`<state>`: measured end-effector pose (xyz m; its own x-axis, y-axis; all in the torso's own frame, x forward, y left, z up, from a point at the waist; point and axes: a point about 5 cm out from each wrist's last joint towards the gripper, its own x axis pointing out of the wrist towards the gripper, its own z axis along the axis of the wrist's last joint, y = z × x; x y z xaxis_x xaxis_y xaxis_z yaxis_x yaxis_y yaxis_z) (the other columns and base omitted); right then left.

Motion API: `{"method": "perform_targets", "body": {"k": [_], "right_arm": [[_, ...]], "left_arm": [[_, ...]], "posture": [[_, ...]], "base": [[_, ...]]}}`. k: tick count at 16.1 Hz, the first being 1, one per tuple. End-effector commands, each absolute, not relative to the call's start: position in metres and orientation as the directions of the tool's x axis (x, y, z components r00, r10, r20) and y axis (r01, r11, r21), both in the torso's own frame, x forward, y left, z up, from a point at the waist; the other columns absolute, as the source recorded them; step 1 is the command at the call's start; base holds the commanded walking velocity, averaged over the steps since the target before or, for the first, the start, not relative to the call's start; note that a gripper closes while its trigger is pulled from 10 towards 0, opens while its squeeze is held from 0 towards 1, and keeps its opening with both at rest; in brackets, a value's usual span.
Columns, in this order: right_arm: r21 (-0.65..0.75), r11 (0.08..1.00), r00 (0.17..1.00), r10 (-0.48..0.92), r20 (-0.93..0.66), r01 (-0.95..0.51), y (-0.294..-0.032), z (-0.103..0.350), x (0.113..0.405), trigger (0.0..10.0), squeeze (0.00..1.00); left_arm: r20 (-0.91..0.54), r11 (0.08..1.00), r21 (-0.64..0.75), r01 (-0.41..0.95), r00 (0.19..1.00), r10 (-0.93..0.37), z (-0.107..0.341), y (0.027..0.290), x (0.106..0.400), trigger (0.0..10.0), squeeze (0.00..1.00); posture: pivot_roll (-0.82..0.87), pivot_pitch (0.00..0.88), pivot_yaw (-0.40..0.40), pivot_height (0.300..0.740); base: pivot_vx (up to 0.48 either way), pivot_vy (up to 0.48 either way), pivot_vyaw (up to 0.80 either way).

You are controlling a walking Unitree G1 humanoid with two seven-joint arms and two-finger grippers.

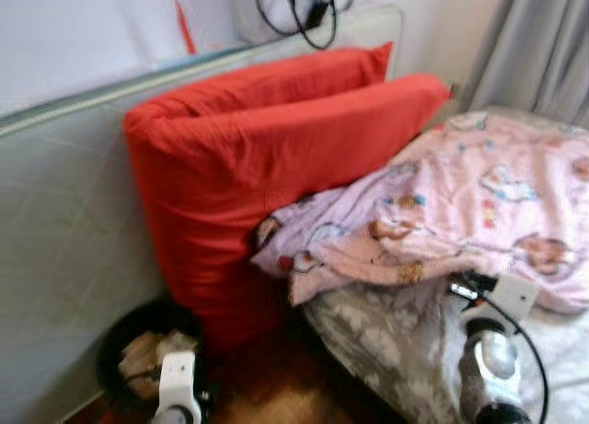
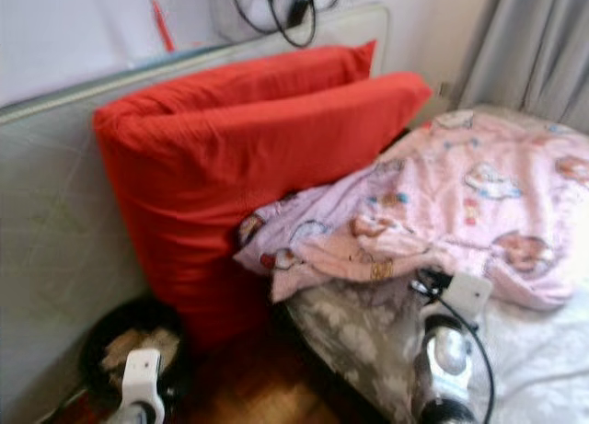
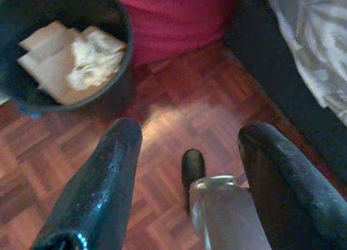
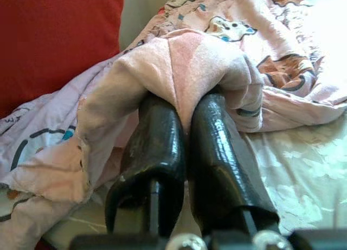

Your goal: Clean up the room

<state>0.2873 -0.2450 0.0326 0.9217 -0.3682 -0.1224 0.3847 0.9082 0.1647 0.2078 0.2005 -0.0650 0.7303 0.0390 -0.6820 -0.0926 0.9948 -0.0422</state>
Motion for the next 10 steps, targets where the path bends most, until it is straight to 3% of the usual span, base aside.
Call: {"method": "perform_targets", "body": {"k": [1, 10], "right_arm": [[0.154, 0.904, 0.916, -0.39, -0.093, 0.4, -0.2491, 0.038, 0.2888, 10.0, 0.0], [0.151, 0.908, 0.92, -0.387, -0.055, 0.391, -0.2447, 0.0415, 0.2896, 10.0, 0.0]], "left_arm": [[-0.697, 0.995, -0.04, -0.093, 0.716, 0.039, -0.0681, 0.2021, 0.2022, 10.0, 0.0], [-0.705, 0.994, -0.041, -0.1, 0.708, 0.043, -0.0706, 0.2054, 0.1963, 10.0, 0.0]], "posture": [[0.12, 0.0, 0.019, 0.74], [0.13, 0.0, 0.016, 0.74]], "base": [[-0.27, 0.0, 0.0], [-0.272, 0.0, 0.0]]}}
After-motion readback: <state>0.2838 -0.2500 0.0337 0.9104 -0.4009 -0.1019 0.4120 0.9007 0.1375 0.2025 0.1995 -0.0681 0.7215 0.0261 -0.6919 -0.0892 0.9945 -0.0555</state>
